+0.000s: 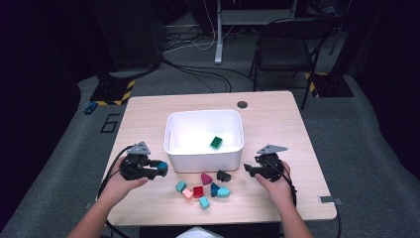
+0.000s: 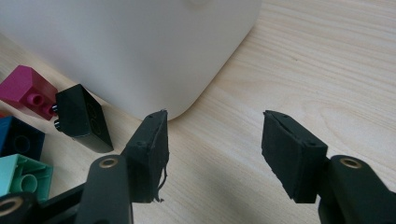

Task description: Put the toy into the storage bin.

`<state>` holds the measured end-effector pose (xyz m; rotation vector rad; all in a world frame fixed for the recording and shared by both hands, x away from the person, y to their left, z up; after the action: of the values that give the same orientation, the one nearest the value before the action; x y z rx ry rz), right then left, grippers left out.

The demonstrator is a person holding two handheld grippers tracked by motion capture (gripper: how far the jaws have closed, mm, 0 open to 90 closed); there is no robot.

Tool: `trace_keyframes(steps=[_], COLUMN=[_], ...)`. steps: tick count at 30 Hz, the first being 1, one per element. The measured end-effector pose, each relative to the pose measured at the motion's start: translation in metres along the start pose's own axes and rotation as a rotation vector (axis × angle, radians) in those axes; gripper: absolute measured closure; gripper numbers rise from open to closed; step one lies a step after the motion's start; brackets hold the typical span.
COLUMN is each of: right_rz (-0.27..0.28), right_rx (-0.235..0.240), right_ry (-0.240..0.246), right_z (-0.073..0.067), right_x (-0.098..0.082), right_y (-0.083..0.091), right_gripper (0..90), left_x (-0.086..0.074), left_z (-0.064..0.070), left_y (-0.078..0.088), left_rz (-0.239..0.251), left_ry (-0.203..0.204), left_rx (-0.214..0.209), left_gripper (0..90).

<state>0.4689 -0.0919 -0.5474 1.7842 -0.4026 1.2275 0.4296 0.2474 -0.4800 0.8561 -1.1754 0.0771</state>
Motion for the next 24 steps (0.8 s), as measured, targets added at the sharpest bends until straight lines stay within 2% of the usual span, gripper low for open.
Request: trace_keyframes(steps=[13, 21, 24], right_rz=[0.0, 0.002, 0.0], right_rx=[0.001, -0.002, -0.001], right_ry=[-0.004, -0.013, -0.009], right_z=[0.001, 0.0, 0.001], right_x=[0.0, 0.0, -0.001], right_y=[0.0, 0.0, 0.0], right_gripper=[40.7, 40.6, 40.6], left_x=[0.027, 0.042, 0.048], left_z=[0.003, 0.006, 0.009], left_y=[0.02, 0.025, 0.026], left_rz=[0.02, 0.013, 0.014], left_ry=[0.001, -0.027, -0.03], left_rx=[-0.015, -0.025, -0.04], left_gripper=[58.2, 58.2, 58.2])
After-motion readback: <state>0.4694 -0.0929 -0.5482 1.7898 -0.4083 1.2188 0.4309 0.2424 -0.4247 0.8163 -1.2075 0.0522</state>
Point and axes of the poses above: each handheld gripper's, and its own axes: y roughly backward along the jaws, x roughly out of its top, z roughly to its right, the point moved 9 cm from there along -y, roughly forward along the jaws, and after that the axes turned 12 degrees about z, right-handed, at the moved point
